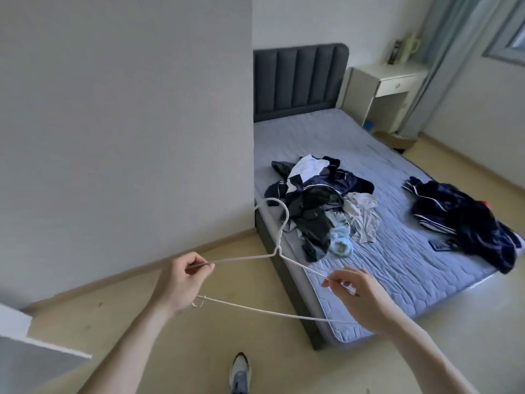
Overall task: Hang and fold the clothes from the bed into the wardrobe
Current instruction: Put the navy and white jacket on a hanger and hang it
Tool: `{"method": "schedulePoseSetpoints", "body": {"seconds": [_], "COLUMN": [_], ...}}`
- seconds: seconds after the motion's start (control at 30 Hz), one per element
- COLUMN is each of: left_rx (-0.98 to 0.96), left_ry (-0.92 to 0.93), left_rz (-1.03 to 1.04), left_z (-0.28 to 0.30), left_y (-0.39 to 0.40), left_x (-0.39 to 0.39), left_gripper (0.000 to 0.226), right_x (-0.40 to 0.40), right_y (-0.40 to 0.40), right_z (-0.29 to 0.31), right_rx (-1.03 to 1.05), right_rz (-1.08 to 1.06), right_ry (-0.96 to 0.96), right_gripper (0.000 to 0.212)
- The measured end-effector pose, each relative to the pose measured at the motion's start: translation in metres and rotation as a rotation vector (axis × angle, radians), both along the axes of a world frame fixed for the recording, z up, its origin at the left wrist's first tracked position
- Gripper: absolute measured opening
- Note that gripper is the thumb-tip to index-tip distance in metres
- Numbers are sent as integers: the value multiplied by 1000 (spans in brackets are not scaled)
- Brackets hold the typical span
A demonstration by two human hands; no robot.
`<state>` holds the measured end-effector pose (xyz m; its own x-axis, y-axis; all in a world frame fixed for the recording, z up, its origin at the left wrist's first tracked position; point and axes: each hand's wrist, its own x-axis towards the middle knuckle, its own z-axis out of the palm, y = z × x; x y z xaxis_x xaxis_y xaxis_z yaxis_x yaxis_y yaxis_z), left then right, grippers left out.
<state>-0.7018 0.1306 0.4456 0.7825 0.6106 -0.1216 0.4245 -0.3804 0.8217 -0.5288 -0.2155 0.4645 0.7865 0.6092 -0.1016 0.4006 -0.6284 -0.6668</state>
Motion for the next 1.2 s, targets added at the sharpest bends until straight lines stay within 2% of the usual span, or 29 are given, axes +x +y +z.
{"method": "schedulePoseSetpoints", "body": {"seconds": [0.1, 0.23, 0.43, 0.6, 0.77, 1.0, 1.2], "left_rx": [-12, -41, -82, -101, -4, -32, 24], "left_ry": [7, -15, 99, 224, 321, 483, 619], "left_rz": [-59, -85, -180, -276, -329, -341, -403], "left_z": [-7, -24, -56, -89, -119, -158, -186], "left_y": [-12, -13, 2, -1, -20, -49, -19], "left_x": [75, 165, 286, 376, 456, 516, 628], "left_gripper": [14, 17, 17, 6, 38, 31, 39], "right_x": [40, 89, 164, 218, 282, 382, 471], "right_y": [-6, -3, 11, -4, -32, -59, -38], "right_z": [-16, -30, -37, -50, -67, -108, -143], "right_rx": [53, 70, 95, 95, 126, 82, 20], "right_rz": [-119, -195, -278, -406, -469, -450, -498], "right_ry": [74, 131, 139, 123, 116, 180, 235], "right_gripper": [25, 22, 19, 19, 18, 17, 19]}}
